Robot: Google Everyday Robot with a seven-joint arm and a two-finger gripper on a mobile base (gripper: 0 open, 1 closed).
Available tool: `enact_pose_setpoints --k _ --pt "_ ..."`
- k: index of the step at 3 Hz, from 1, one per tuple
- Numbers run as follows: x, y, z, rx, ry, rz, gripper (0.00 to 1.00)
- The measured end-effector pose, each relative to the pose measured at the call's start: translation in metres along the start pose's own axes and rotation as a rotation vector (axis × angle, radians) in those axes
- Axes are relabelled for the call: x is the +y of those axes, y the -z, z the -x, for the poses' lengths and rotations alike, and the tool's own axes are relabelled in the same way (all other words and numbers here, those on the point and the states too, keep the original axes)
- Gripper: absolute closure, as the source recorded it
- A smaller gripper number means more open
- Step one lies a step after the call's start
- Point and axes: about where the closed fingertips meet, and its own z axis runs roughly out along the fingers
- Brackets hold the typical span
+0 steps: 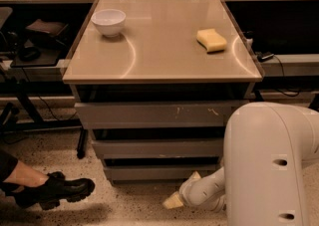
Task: Open bottom drawer
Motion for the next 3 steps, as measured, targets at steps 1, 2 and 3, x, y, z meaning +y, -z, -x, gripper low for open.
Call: enact_pose_setpoints --k 1,2,3 --pt "0.000 0.000 0.000 -0.001 0.001 0.000 0.00" --pt "-0.017 0.005 0.008 -0.053 0.045 -0.018 0.00" --pt "-0.045 0.012 0.034 -0.126 0.176 -0.072 0.00"
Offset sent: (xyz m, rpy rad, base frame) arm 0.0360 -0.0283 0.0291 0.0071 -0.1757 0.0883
